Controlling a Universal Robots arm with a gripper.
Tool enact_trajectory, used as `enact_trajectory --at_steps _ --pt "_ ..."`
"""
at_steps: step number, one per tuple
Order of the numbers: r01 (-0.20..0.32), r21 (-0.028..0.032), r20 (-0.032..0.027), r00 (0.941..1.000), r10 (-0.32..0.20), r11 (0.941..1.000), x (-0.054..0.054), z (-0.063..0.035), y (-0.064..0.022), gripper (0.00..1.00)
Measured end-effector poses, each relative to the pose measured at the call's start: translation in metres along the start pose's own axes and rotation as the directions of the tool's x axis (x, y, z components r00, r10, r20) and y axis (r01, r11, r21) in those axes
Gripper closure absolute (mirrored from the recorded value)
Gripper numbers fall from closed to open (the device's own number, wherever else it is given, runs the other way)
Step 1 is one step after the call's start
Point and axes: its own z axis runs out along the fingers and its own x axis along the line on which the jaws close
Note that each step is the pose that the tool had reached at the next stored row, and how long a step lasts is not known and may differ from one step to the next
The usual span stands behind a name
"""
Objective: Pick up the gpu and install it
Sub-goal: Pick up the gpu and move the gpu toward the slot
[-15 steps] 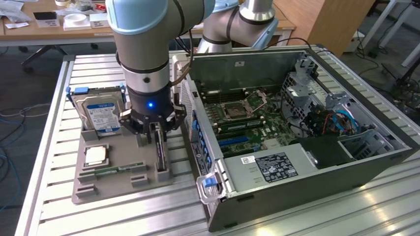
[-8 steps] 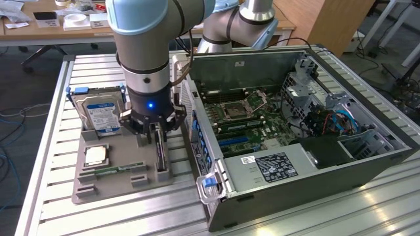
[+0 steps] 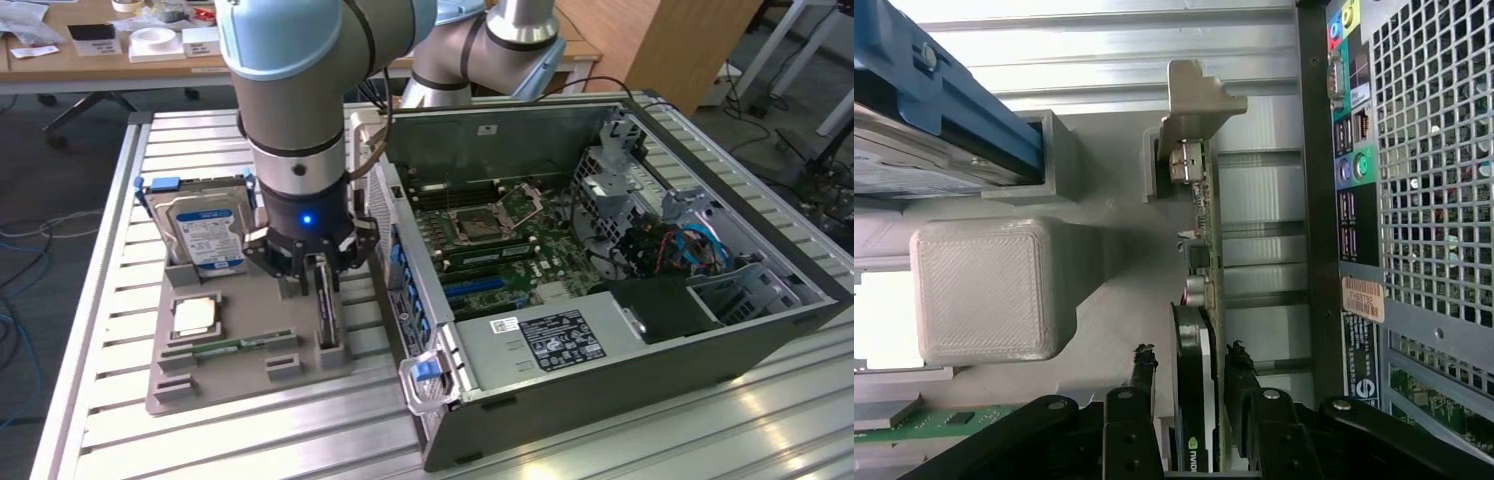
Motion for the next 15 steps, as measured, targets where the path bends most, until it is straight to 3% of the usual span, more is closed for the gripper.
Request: enact_trajectory --at_steps 15 --pt "0.0 -0.0001 0.0001 1.0 0.0 1.0 -0.0014 0.0004 -0.0049 0.58"
